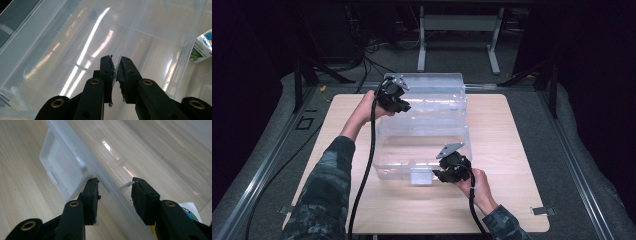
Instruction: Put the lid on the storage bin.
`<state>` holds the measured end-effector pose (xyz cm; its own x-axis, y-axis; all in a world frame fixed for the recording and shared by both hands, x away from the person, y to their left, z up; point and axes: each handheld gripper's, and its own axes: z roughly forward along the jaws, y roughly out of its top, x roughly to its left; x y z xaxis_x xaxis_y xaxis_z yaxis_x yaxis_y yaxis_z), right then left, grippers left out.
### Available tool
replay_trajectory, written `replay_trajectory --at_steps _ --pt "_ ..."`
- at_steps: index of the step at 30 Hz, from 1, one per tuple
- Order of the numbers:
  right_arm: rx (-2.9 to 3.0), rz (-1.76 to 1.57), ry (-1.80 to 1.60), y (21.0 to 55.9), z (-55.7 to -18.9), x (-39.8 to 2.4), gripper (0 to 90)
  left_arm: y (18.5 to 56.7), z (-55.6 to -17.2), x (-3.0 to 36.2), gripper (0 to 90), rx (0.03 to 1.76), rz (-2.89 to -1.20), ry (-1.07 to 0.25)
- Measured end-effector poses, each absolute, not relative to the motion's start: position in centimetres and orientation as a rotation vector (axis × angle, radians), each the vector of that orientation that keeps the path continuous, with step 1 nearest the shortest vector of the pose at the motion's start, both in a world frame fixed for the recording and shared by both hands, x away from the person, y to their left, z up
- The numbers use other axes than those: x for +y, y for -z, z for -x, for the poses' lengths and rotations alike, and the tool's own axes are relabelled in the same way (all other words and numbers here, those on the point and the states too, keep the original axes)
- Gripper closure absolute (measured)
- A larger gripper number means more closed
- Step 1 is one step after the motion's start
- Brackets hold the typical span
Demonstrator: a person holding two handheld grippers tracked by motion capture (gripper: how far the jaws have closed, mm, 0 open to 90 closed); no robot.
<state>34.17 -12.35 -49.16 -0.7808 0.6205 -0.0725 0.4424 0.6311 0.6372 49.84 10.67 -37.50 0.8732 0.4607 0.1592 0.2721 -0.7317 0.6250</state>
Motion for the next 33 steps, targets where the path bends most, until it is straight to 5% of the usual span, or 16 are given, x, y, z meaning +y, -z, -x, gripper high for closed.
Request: replay_trajectory --at_steps 33 --pt "2.576 -0.857 -0.879 49.2 -34.2 -12.3 57.1 37.2 -45.2 11.4 81.8 0.447 -2.388 -0.480"
